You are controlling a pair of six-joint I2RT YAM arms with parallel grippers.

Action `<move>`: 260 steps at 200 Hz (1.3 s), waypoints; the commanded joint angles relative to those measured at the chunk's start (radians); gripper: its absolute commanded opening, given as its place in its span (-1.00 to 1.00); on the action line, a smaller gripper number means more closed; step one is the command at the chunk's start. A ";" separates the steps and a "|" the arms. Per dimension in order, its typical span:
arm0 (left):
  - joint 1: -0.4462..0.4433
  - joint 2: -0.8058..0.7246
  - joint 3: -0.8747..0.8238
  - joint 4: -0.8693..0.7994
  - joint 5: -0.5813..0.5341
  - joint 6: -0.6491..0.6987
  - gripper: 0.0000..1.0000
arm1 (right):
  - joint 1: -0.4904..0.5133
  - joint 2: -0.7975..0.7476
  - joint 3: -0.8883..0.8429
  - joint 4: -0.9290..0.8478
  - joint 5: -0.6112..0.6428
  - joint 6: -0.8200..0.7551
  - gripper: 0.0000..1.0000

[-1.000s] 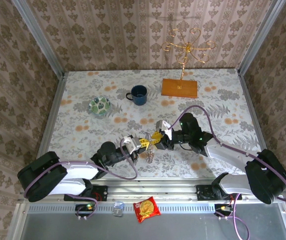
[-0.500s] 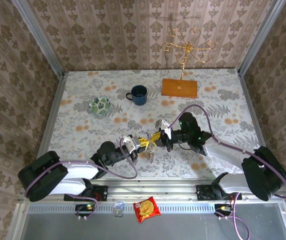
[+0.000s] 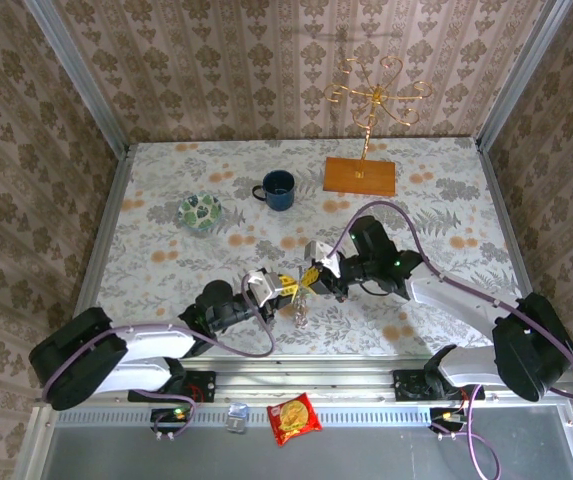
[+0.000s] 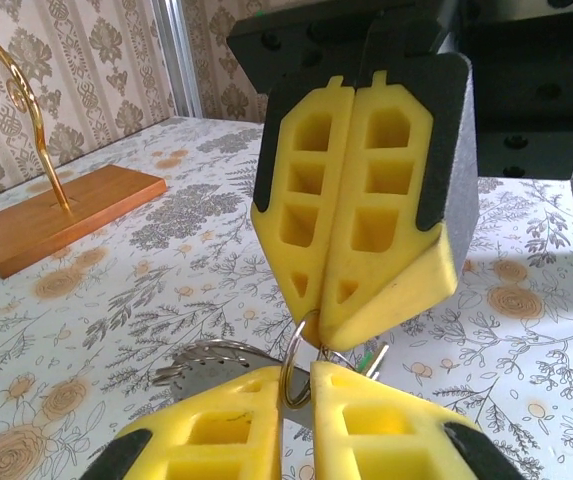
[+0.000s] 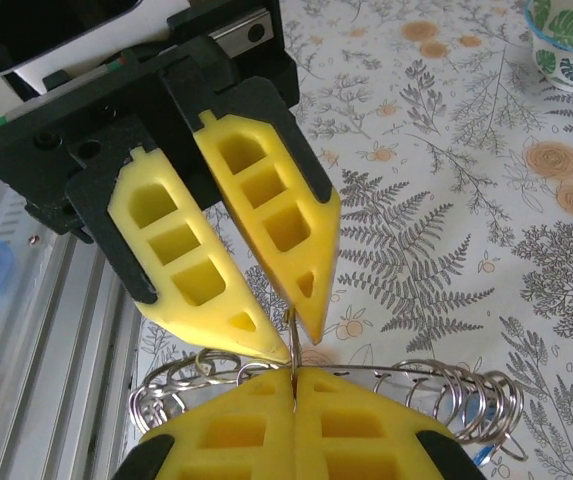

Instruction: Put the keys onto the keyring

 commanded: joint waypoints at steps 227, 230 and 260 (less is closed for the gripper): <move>0.060 -0.070 0.014 -0.097 0.092 0.041 -1.00 | -0.029 -0.062 -0.088 0.163 0.070 0.092 -0.31; 0.060 -0.067 0.012 -0.090 0.090 0.038 -1.00 | -0.027 -0.061 -0.085 0.153 0.070 0.083 -0.31; 0.057 -0.032 -0.001 -0.016 0.091 0.019 -1.00 | -0.026 -0.038 -0.077 0.176 0.012 0.095 -0.35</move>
